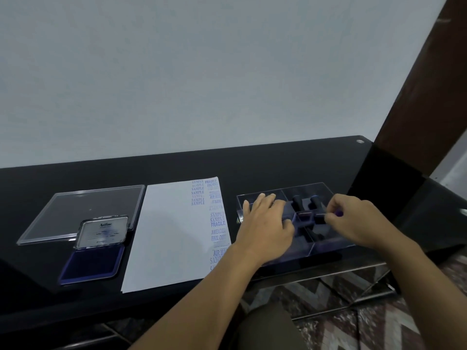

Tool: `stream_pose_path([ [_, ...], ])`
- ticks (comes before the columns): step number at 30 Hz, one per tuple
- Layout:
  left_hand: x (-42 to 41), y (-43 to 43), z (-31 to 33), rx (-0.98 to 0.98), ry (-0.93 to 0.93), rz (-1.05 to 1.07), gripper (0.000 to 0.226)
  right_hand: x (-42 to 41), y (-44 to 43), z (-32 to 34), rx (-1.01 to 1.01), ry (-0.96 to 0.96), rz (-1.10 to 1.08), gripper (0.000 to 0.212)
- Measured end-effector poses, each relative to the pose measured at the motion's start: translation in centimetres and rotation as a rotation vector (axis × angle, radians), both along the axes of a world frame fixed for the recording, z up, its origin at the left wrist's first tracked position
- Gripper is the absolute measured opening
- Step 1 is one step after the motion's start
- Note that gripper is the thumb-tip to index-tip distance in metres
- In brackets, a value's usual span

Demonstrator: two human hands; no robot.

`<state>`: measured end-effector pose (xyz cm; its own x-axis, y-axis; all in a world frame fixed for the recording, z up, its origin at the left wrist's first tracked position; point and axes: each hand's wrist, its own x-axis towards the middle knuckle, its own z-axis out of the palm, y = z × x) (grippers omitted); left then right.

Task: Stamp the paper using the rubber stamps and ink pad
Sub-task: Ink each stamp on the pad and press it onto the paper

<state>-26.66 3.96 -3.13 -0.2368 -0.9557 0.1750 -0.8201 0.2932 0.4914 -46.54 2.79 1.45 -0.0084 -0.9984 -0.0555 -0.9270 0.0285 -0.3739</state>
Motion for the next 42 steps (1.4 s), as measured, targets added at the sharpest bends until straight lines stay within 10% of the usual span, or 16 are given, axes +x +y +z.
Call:
stream_pose_path([
  [29,2.8,0.1,-1.1,0.007,0.052,0.054,0.046,1.2,-1.0,-1.2,0.136,0.252,0.027,0.007],
  [42,7.7,0.7,-0.1,0.022,0.069,0.194,0.041,8.1,-0.9,-0.3,0.007,0.016,0.235,0.017],
])
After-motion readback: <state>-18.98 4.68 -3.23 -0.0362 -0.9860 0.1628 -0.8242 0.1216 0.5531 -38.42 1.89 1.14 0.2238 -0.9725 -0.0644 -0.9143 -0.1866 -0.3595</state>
